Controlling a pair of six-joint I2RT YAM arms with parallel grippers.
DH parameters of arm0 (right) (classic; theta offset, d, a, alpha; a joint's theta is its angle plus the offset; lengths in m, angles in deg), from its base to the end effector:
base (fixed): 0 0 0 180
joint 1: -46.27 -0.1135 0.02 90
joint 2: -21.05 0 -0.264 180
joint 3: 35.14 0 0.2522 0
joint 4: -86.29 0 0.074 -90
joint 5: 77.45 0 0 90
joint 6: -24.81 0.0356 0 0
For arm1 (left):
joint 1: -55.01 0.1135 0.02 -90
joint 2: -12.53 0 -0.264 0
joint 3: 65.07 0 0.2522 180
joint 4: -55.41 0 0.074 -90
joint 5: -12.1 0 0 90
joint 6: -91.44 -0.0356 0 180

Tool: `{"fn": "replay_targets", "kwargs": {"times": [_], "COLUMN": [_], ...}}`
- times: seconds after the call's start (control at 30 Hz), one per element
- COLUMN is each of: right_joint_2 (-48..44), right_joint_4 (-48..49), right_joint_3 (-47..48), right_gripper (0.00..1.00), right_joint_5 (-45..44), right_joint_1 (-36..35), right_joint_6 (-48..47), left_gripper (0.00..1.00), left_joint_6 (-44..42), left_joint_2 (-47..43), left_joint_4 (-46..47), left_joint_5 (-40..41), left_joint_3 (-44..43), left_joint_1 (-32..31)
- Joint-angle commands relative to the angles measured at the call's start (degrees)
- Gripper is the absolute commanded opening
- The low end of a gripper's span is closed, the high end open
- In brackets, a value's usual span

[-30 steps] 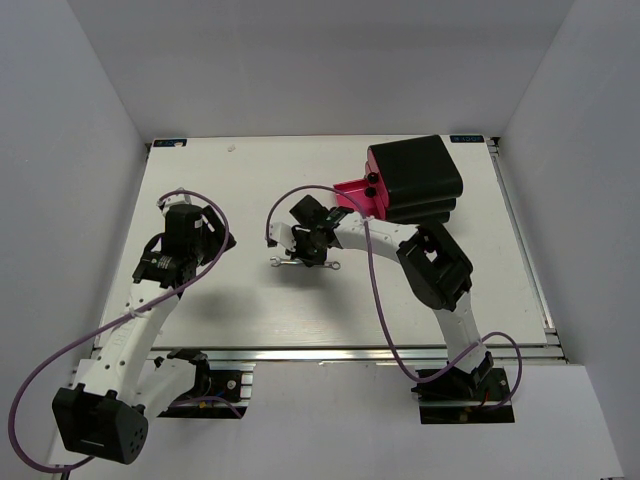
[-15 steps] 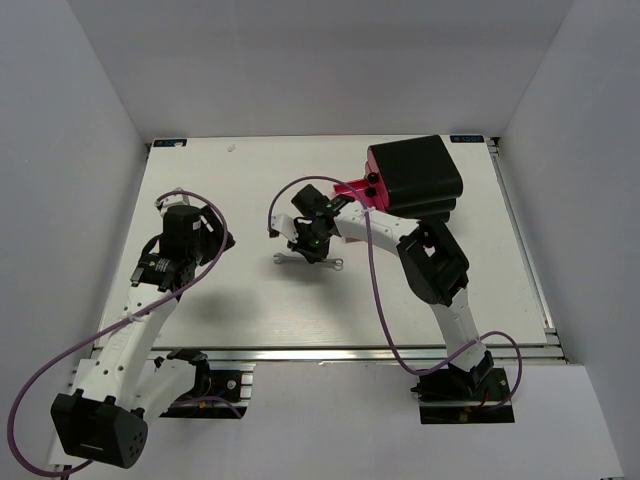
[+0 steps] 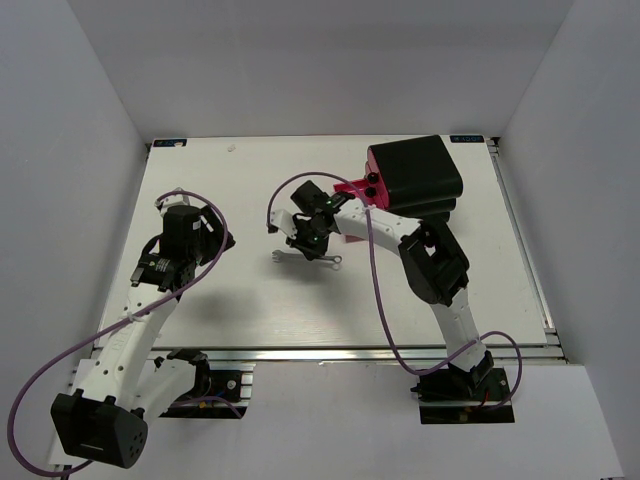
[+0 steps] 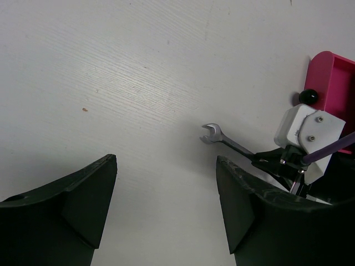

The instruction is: Sort the tools into containers

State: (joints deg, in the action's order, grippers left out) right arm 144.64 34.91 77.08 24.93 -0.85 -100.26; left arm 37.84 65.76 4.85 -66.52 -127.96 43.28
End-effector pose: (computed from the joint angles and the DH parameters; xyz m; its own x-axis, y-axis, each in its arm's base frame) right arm 0.3095 0.3446 0.1870 -0.0455 -0.8737 -0.4843 -0.9881 0.1108 -0.1071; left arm 0.1903 -0.0323 0.2960 -0.5476 -0.4805 -0.6850 -0.3375 0.8760 -0.3446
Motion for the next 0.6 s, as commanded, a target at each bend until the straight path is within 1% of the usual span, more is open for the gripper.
{"fn": "replay_targets", "kwargs": {"times": [0.0,0.33,0.57], "right_joint_2": [-3.5,-3.7,-4.4], "right_joint_4": [0.1,0.4,-0.3], "right_joint_3": [3.1,6.4,10.1], "right_gripper": [0.0,0.0,0.0], "right_joint_5": [1.2,-0.2,-0.8], "right_joint_1": [0.8,3.4,8.3], "right_joint_6": [0.2,-0.3,-2.5], "left_gripper": [0.82,0.82,0.82], "left_joint_6": [-0.6,-0.6,-0.7], "left_joint_2": [-0.5,0.6,1.3], "left_joint_4": [1.1,2.1,2.7], "left_joint_5": [0.6,0.2,0.0], "left_joint_3": [0.3,0.2,0.2], "left_joint_1": [0.3,0.2,0.2]}}
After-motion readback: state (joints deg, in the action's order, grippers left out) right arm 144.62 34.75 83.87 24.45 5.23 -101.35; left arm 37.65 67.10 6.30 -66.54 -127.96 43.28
